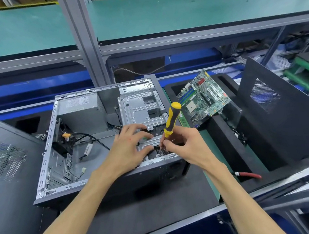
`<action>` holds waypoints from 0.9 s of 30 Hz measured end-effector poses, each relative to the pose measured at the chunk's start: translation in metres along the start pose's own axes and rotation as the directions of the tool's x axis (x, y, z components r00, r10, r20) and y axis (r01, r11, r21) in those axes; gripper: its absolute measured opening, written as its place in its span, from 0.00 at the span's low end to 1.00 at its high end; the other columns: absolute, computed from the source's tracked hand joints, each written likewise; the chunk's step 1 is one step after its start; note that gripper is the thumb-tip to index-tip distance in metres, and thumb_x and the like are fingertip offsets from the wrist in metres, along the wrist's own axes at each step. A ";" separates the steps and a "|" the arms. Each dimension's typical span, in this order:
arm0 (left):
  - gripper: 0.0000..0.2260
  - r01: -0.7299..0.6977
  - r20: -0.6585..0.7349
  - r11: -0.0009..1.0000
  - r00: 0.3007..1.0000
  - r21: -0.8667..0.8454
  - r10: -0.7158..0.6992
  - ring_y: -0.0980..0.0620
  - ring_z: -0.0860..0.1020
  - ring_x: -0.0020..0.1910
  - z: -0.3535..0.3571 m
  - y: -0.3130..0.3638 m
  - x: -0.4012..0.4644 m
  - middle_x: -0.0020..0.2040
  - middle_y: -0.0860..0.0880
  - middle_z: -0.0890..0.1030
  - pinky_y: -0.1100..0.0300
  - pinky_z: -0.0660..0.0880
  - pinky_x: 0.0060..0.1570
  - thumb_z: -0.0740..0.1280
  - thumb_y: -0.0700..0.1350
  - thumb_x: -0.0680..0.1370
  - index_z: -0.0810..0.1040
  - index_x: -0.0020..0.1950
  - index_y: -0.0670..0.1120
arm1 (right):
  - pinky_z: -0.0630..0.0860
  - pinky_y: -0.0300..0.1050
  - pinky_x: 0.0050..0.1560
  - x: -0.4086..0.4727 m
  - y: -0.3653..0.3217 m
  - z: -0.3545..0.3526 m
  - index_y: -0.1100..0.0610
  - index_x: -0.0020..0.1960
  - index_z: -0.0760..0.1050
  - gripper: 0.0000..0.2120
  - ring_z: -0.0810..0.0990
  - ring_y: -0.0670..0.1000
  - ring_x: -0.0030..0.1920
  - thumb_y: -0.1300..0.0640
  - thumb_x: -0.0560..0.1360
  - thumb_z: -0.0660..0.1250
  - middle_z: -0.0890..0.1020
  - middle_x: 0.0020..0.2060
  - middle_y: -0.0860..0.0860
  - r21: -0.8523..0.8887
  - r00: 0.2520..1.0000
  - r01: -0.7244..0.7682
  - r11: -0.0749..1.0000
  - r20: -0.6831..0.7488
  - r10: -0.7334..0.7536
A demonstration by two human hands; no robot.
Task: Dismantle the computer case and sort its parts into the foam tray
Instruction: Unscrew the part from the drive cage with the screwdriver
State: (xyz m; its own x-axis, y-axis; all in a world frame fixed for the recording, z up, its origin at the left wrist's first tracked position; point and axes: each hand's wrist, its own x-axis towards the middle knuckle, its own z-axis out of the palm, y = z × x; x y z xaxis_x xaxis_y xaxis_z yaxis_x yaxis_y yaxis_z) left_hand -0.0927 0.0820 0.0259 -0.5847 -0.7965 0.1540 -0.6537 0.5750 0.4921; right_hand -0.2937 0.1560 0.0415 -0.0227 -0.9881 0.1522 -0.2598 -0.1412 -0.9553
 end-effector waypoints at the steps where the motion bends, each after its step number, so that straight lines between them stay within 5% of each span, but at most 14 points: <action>1: 0.14 -0.006 -0.004 1.000 1.000 0.002 0.006 0.56 0.63 0.70 0.000 -0.001 0.000 0.67 0.59 0.72 0.48 0.66 0.66 0.70 0.56 0.76 0.79 0.61 0.57 | 0.80 0.64 0.48 0.000 0.000 0.000 0.59 0.45 0.81 0.03 0.81 0.63 0.40 0.64 0.74 0.68 0.85 0.38 0.56 -0.009 1.000 0.004 1.000 0.000 -0.004; 4: 0.14 -0.004 -0.013 1.000 1.000 0.020 0.004 0.57 0.64 0.69 -0.001 -0.001 0.001 0.66 0.60 0.72 0.48 0.67 0.64 0.70 0.58 0.76 0.80 0.60 0.58 | 0.81 0.60 0.46 0.000 -0.001 0.001 0.58 0.44 0.81 0.02 0.81 0.60 0.37 0.61 0.73 0.69 0.84 0.37 0.54 -0.059 0.999 0.028 0.998 0.018 -0.027; 7: 0.12 -0.005 -0.023 0.999 1.000 0.042 0.006 0.57 0.66 0.69 -0.002 0.001 0.001 0.66 0.59 0.74 0.48 0.64 0.68 0.70 0.57 0.77 0.80 0.59 0.57 | 0.79 0.42 0.40 0.000 -0.005 0.002 0.53 0.43 0.81 0.03 0.79 0.48 0.32 0.57 0.72 0.69 0.84 0.35 0.47 -0.118 0.997 0.046 0.992 0.073 -0.037; 10: 0.09 -0.017 -0.105 0.962 0.994 -0.272 -0.012 0.61 0.70 0.68 -0.016 0.018 -0.001 0.65 0.59 0.75 0.58 0.64 0.69 0.65 0.48 0.82 0.78 0.62 0.57 | 0.72 0.28 0.40 0.002 -0.011 0.001 0.46 0.43 0.83 0.09 0.78 0.40 0.32 0.60 0.72 0.69 0.83 0.34 0.40 -0.173 0.989 0.077 0.982 0.137 -0.054; 14: 0.15 -0.133 -0.242 0.904 0.970 -0.407 0.034 0.63 0.72 0.68 -0.059 0.047 -0.005 0.66 0.58 0.78 0.72 0.65 0.65 0.59 0.47 0.83 0.76 0.68 0.52 | 0.73 0.28 0.40 0.003 -0.014 0.000 0.43 0.41 0.84 0.10 0.78 0.40 0.31 0.58 0.70 0.68 0.85 0.34 0.42 -0.167 0.985 0.080 0.983 0.164 -0.053; 20: 0.14 -0.239 -0.084 0.854 0.970 -0.462 0.226 0.52 0.81 0.59 -0.092 0.082 -0.001 0.56 0.52 0.84 0.58 0.78 0.58 0.68 0.35 0.79 0.81 0.63 0.46 | 0.72 0.29 0.39 0.003 -0.013 -0.002 0.44 0.39 0.84 0.11 0.78 0.39 0.31 0.59 0.70 0.68 0.85 0.33 0.42 -0.145 0.986 0.051 0.988 0.164 -0.027; 23: 0.10 -0.267 -0.105 0.881 0.964 -0.390 0.245 0.51 0.82 0.51 -0.095 0.084 0.004 0.50 0.52 0.83 0.56 0.80 0.52 0.73 0.41 0.76 0.82 0.57 0.43 | 0.77 0.34 0.45 0.001 -0.010 -0.004 0.44 0.44 0.84 0.08 0.83 0.43 0.36 0.56 0.72 0.70 0.87 0.38 0.44 -0.113 0.988 0.056 0.992 0.153 -0.039; 27: 0.12 -0.236 -0.172 0.930 0.966 -0.282 0.192 0.51 0.78 0.43 -0.090 0.090 0.009 0.43 0.52 0.80 0.53 0.77 0.47 0.76 0.47 0.73 0.76 0.48 0.44 | 0.75 0.33 0.39 -0.001 -0.007 -0.004 0.47 0.41 0.80 0.07 0.82 0.46 0.32 0.55 0.72 0.78 0.85 0.34 0.44 -0.104 0.994 0.081 0.991 0.075 -0.074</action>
State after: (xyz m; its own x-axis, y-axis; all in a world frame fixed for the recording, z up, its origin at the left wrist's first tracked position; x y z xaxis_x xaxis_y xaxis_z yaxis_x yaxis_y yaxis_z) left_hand -0.1133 0.1098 0.1487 -0.6078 -0.6910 0.3913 -0.3349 0.6698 0.6627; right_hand -0.2962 0.1582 0.0491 0.0691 -0.9768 0.2027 -0.3597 -0.2139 -0.9082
